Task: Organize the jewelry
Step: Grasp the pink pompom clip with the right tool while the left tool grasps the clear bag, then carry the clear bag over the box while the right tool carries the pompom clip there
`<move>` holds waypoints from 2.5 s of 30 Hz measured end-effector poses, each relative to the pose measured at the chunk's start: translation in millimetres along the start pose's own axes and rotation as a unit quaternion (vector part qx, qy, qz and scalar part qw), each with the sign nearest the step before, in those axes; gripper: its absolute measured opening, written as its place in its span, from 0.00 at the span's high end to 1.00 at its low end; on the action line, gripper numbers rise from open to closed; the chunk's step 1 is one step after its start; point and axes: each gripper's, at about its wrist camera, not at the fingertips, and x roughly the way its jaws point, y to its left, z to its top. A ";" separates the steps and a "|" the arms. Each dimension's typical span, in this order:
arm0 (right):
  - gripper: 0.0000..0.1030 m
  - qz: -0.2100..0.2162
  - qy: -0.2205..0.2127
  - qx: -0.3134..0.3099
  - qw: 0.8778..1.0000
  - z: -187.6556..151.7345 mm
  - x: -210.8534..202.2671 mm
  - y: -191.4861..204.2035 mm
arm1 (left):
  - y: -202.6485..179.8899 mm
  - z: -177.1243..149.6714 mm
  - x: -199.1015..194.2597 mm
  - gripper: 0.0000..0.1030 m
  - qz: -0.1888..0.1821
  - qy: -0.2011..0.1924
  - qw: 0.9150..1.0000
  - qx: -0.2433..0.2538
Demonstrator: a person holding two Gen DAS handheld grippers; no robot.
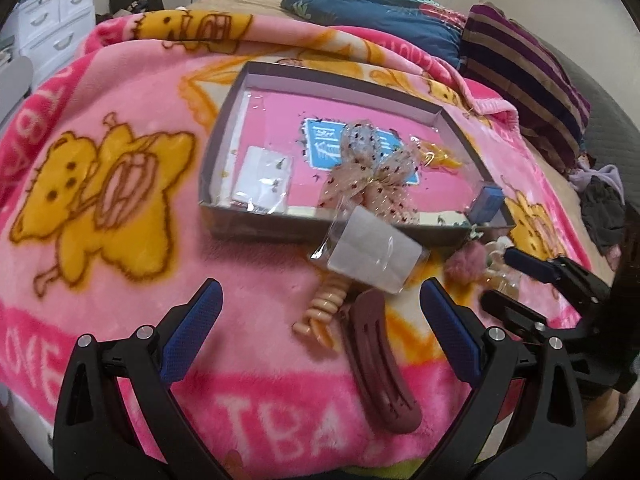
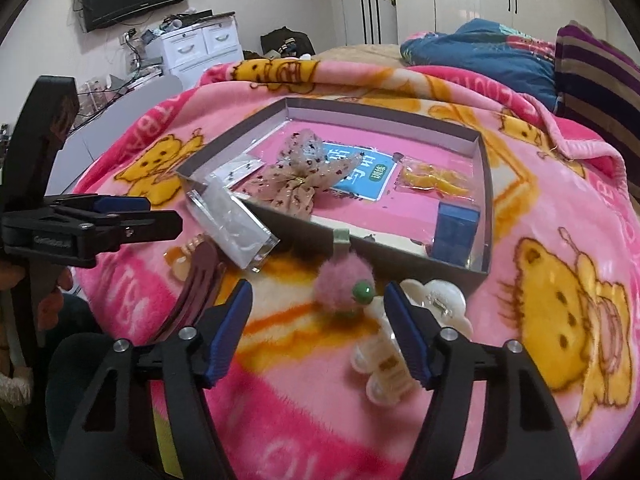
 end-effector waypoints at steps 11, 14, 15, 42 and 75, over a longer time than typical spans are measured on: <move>0.54 -0.011 0.042 0.000 0.999 10.9 32.9 -5.4 | 7.3 14.4 29.2 0.10 -0.050 0.023 0.998 -0.022; 0.58 -0.012 0.045 -0.003 0.999 11.3 38.0 -3.4 | 8.4 13.7 35.1 0.10 -0.061 0.029 0.997 -0.028; 0.59 -0.014 0.047 -0.005 0.999 11.6 40.0 -2.8 | 8.4 13.7 36.4 0.10 -0.061 0.028 0.997 -0.029; 0.74 0.049 -0.018 0.067 0.996 -16.7 -24.7 -9.7 | -12.3 -0.5 1.9 0.89 -0.065 -0.029 0.997 0.023; 0.76 0.074 -0.064 0.037 0.995 25.2 -50.6 20.1 | 25.8 14.4 -76.9 0.89 -0.035 -0.120 0.992 -0.023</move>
